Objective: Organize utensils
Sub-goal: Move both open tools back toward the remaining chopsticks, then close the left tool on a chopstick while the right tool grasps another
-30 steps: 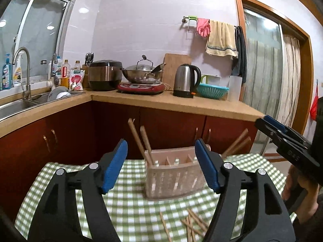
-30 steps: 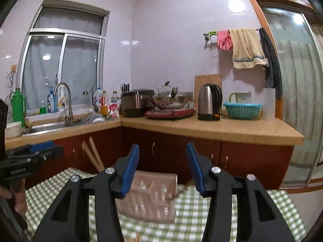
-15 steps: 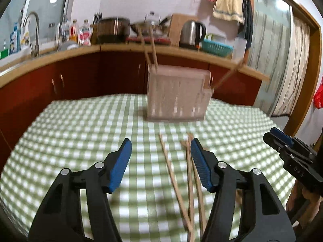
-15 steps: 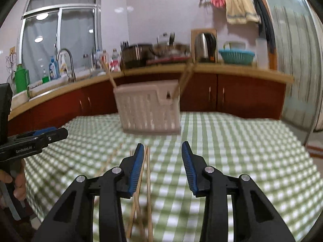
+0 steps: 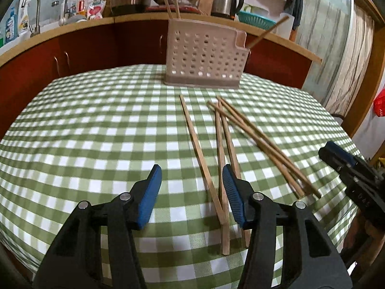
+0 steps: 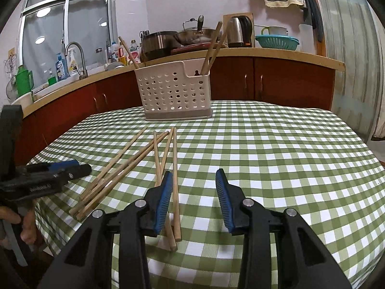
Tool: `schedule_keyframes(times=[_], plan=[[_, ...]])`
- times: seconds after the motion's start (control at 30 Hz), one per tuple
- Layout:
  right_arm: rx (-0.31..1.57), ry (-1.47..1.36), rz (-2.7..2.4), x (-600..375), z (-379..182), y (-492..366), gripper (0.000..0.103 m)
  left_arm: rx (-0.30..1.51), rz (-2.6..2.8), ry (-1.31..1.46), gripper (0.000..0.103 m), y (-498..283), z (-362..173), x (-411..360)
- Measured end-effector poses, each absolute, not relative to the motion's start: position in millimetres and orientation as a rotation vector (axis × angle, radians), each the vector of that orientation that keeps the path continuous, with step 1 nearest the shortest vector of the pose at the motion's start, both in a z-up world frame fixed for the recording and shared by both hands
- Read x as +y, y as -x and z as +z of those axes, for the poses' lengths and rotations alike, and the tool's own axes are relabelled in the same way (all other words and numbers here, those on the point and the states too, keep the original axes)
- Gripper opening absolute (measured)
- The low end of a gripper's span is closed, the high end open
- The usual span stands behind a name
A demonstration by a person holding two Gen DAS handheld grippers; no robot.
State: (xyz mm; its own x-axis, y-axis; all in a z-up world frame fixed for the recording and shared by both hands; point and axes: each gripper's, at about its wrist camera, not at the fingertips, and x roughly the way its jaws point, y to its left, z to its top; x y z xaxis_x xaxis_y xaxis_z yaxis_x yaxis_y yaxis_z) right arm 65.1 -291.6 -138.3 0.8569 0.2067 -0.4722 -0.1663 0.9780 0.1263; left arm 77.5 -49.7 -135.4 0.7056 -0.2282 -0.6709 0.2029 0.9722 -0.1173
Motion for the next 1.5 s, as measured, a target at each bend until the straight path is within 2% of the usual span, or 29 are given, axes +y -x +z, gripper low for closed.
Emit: schedule_keyframes(times=[0.37, 0.57, 0.63, 0.73, 0.93, 1.1, 1.5], plan=[[0.512, -0.083, 0.202, -291, -140, -66, 0.038, 0.800, -0.197, 0.008, 0.044, -83, -148, -42], [0.522, -0.078, 0.211, -286, -142, -66, 0.036, 0.799, -0.201, -0.008, 0.034, -80, -148, -39], [0.528, -0.075, 0.215, -285, -144, -66, 0.033, 0.794, -0.203, -0.025, 0.023, -79, -149, -39], [0.537, -0.075, 0.220, -284, -146, -67, 0.029, 0.787, -0.199, -0.036, 0.015, -76, -149, -37], [0.555, -0.049, 0.275, -273, -150, -67, 0.021, 0.784, -0.192, -0.026, 0.006, -76, -149, -32], [0.577, -0.023, 0.300, -264, -157, -67, 0.015, 0.783, -0.192, -0.025, 0.006, -77, -149, -31], [0.630, -0.013, 0.305, -262, -170, -72, 0.012, 0.782, -0.192, -0.020, 0.006, -76, -148, -29]])
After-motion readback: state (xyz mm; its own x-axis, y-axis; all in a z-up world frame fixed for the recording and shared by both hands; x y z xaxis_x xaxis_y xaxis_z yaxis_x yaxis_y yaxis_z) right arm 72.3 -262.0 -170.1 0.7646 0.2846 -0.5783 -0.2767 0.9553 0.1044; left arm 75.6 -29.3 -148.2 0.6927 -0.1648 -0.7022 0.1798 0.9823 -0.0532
